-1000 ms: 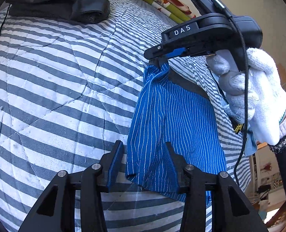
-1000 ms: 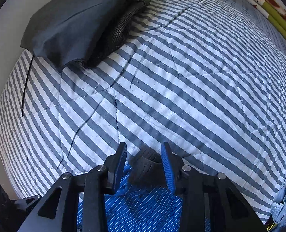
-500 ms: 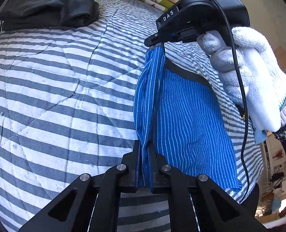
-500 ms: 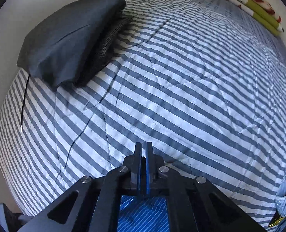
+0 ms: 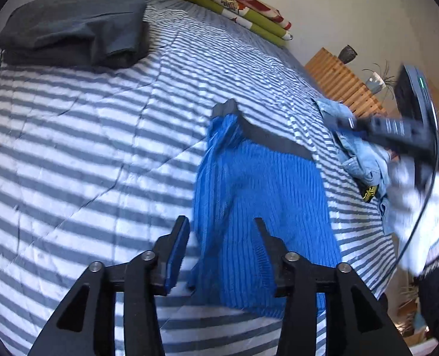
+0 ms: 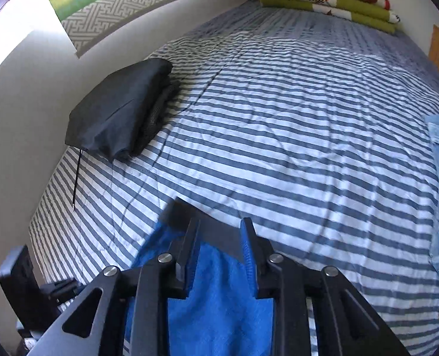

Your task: Fold small clothes

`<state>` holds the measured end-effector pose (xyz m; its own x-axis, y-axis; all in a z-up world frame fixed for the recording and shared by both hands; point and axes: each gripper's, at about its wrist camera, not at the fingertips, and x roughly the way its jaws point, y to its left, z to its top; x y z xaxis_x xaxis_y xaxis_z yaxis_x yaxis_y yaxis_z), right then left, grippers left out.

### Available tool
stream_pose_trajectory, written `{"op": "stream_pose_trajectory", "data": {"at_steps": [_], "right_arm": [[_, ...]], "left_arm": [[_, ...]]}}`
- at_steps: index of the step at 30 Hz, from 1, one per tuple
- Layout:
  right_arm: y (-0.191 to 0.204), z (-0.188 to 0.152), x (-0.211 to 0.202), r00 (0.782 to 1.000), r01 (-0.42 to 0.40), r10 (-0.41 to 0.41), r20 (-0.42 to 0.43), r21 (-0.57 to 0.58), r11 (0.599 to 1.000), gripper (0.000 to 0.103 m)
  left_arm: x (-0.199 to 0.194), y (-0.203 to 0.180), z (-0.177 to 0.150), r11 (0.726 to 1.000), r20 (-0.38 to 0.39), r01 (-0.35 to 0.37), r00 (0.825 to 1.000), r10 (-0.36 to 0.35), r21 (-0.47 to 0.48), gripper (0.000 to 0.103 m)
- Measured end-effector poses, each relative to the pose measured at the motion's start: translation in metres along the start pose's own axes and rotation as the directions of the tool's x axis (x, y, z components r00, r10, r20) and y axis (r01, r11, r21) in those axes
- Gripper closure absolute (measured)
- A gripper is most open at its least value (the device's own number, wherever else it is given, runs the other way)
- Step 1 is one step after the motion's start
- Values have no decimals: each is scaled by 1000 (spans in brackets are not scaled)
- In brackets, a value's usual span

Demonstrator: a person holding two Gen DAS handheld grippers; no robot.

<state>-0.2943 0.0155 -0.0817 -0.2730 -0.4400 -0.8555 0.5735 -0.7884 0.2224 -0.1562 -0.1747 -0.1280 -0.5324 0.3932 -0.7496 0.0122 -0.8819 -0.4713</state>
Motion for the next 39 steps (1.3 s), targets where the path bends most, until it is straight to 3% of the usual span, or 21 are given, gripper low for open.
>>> {"op": "stream_pose_trajectory", "data": {"at_steps": [5, 9, 14, 20, 21, 22, 26, 28, 31, 39], "right_arm": [[-58, -46, -5, 1000, 12, -8, -24, 141, 990, 77], [-87, -65, 7, 998, -45, 57, -41, 246, 968, 70], [-93, -62, 35, 980, -170, 194, -51, 302, 938, 68], [-88, -52, 59, 978, -156, 190, -87, 301, 941, 68], [-88, -52, 64, 977, -149, 187, -102, 301, 942, 68], [-88, -51, 66, 976, -150, 189, -104, 303, 941, 68], [-85, -49, 68, 978, -142, 179, -107, 290, 946, 69], [-82, -47, 69, 978, -143, 180, -108, 283, 948, 85], [-79, -47, 63, 979, -154, 184, -82, 289, 945, 94], [-41, -44, -1, 987, -153, 143, 72, 149, 977, 96]], "left_arm": [[27, -8, 53, 1000, -44, 1, 999, -2, -18, 45], [66, -8, 87, 999, -126, 1, 992, -6, -42, 41], [100, -2, 118, 996, -154, -71, 986, 62, -53, 41], [123, 6, 132, 995, -164, -73, 985, 61, -69, 43], [125, 5, 132, 995, -165, -80, 984, 69, -60, 49], [127, 4, 131, 995, -169, -88, 982, 79, -48, 62], [131, 0, 127, 995, -164, -98, 982, 92, -29, 83], [130, -2, 126, 995, -152, -95, 984, 90, -29, 89], [121, -7, 124, 996, -124, -84, 989, 81, -18, 92], [39, -32, 117, 999, 46, -41, 998, 40, 28, 92]]}}
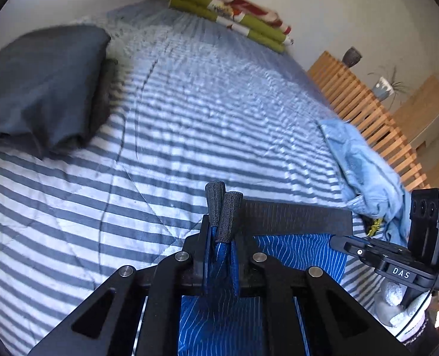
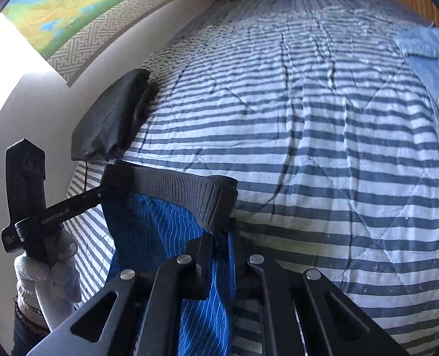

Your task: Fold small clothes

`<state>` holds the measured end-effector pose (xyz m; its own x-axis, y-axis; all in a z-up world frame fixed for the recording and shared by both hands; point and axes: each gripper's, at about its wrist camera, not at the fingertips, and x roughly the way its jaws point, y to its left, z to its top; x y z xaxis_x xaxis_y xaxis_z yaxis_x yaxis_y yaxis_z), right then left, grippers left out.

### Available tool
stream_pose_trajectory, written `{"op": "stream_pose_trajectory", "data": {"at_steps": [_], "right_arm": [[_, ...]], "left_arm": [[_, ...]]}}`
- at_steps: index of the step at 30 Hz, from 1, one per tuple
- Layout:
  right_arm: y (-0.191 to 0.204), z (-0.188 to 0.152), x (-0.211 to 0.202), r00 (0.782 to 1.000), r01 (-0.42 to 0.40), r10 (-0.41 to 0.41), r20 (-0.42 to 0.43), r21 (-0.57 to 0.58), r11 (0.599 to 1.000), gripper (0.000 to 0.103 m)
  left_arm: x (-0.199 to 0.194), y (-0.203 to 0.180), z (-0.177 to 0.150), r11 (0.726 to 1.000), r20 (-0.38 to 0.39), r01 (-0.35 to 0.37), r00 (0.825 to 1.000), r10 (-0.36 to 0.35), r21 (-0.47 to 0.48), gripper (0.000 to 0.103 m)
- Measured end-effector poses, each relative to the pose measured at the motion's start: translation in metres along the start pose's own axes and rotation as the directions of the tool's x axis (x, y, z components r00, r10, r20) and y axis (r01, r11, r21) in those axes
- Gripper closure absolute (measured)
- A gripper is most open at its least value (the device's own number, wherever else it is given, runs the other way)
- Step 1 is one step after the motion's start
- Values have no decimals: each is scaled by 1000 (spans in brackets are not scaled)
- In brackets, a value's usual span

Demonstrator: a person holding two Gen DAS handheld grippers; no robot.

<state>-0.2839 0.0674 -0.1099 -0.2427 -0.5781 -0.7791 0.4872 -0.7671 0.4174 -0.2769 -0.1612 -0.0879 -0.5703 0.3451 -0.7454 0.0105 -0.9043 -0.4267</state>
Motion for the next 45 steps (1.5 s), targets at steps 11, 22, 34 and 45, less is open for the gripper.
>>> {"op": "stream_pose_trajectory", "data": {"at_steps": [11, 22, 34, 45], "right_arm": [[105, 13, -82, 984, -39, 69, 166, -181, 983, 96], [220, 80, -77, 956, -72, 164, 242, -349, 934, 96], [282, 200, 73, 968, -67, 152, 198, -380, 922, 96], [284, 267, 204, 978, 65, 9, 210, -341, 938, 96]], "left_arm": [[-162, -15, 13, 999, 270, -28, 963, 16, 39, 92], [-271, 34, 68, 988, 449, -155, 883, 135, 8, 92], [-230, 177, 187, 953, 425, -283, 854, 301, -106, 92], [-119, 278, 259, 921, 359, -344, 849, 387, -180, 82]]}}
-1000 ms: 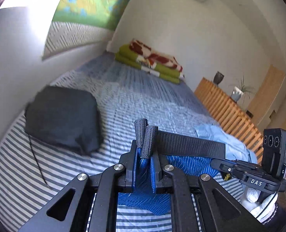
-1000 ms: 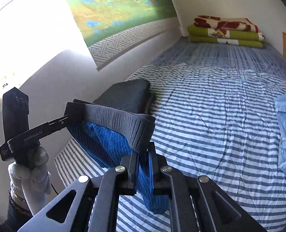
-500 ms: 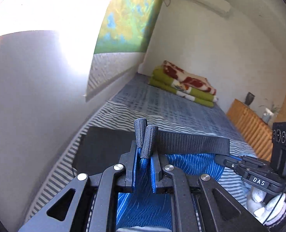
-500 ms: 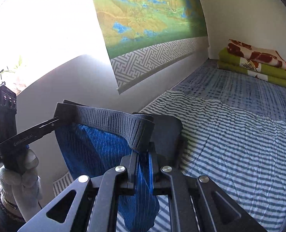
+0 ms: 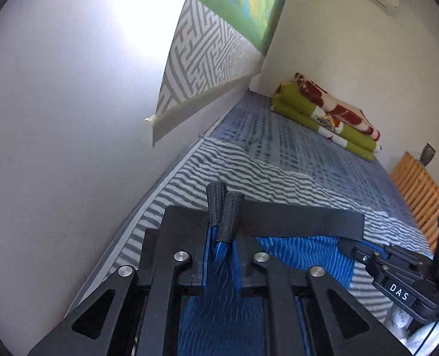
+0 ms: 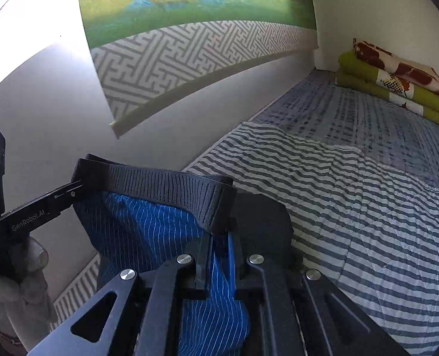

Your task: Fold small clothes

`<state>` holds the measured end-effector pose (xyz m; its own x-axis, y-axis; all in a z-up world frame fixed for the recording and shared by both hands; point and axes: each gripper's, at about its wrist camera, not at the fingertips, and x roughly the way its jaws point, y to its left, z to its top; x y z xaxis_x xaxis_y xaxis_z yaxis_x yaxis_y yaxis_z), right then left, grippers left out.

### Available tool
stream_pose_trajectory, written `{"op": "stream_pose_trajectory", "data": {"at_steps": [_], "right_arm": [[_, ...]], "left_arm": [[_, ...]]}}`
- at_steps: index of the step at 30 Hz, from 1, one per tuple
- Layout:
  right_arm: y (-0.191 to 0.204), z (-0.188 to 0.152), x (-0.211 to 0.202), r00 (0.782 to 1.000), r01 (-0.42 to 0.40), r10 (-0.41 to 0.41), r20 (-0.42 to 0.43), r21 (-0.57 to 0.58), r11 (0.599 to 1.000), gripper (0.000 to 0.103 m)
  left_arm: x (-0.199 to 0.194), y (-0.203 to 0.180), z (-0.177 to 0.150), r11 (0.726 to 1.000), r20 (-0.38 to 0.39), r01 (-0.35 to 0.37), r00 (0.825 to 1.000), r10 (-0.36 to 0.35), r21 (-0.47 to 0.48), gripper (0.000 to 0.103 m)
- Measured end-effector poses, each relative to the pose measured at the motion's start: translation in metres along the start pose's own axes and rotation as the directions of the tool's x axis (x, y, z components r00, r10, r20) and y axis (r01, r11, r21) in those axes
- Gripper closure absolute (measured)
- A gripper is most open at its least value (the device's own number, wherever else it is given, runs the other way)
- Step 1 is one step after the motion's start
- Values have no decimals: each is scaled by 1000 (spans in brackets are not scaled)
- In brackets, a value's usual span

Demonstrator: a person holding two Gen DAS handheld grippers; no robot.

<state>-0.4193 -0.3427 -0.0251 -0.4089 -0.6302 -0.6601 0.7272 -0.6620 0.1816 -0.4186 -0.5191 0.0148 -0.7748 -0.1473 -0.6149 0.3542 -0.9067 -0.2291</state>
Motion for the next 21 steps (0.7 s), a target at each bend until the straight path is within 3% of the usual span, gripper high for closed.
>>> {"op": "stream_pose_trajectory", "data": {"at_steps": [1, 3, 5, 7, 10, 15, 21], "right_arm": [[-4, 3, 8, 1000, 23, -23, -1, 3, 1000, 95], [-14, 10, 24, 996, 83, -83, -23, 17, 996, 88], [-29, 15, 30, 995, 101, -100, -29, 73, 992, 83], [-42, 18, 28, 996, 93, -91, -19, 111, 989, 71], [-55, 16, 20, 996, 85, -86, -2, 124, 989, 71], [-63, -3, -2, 997, 68, -63, -46, 117, 991, 71], [-56, -40, -59, 995, 89, -87, -56, 47, 995, 71]], "left_arm": [[10, 3, 4, 1000, 4, -25, 1000, 25, -10, 67], [24, 6, 9, 997, 6, -65, 998, 65, -43, 54], [29, 12, 13, 995, 25, -67, 997, 69, -70, 54], [27, 16, 11, 995, 33, -53, 998, 55, -80, 52], [24, 18, 3, 996, 19, -77, 997, 78, -46, 51], [6, 8, -17, 997, -21, -70, 997, 70, -15, 51], [-57, -29, -53, 999, -42, -39, 998, 40, 19, 51]]}}
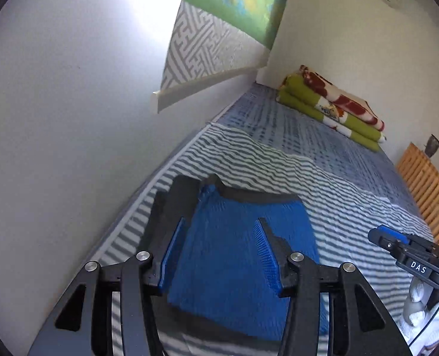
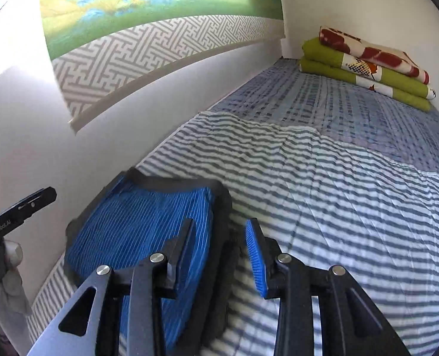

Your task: Fold small clothes

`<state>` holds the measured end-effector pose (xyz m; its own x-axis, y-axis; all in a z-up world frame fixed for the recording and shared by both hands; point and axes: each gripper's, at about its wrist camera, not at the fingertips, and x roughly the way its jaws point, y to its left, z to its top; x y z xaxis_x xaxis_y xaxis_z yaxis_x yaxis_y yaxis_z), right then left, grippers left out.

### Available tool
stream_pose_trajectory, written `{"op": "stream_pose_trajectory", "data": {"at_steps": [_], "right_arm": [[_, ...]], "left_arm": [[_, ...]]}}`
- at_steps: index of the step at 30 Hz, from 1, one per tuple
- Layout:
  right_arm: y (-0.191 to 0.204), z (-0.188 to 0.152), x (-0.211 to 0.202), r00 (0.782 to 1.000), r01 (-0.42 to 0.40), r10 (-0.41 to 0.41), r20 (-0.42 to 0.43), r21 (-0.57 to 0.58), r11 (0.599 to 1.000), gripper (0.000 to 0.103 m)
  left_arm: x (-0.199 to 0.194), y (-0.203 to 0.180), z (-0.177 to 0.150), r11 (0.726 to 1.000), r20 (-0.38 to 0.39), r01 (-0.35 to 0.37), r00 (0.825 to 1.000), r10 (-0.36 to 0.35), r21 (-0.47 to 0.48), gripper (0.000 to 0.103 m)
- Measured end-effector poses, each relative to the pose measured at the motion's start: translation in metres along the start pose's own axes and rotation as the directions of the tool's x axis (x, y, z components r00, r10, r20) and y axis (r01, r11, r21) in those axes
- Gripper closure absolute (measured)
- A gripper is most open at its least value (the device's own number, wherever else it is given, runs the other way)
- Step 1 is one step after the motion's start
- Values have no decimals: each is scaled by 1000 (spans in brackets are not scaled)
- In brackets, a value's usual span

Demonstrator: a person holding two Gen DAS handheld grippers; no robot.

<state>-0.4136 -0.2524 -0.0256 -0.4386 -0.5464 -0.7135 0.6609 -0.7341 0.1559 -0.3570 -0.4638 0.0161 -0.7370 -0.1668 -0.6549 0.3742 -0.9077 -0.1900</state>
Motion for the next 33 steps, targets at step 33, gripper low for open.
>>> {"op": "stream_pose_trajectory", "data": {"at_steps": [33], "right_arm": [[-51, -365, -375, 964, 243, -254, 75, 135, 961, 43]], "left_arm": [[-387, -245, -388, 982, -21, 111, 994, -109, 152, 27]]}}
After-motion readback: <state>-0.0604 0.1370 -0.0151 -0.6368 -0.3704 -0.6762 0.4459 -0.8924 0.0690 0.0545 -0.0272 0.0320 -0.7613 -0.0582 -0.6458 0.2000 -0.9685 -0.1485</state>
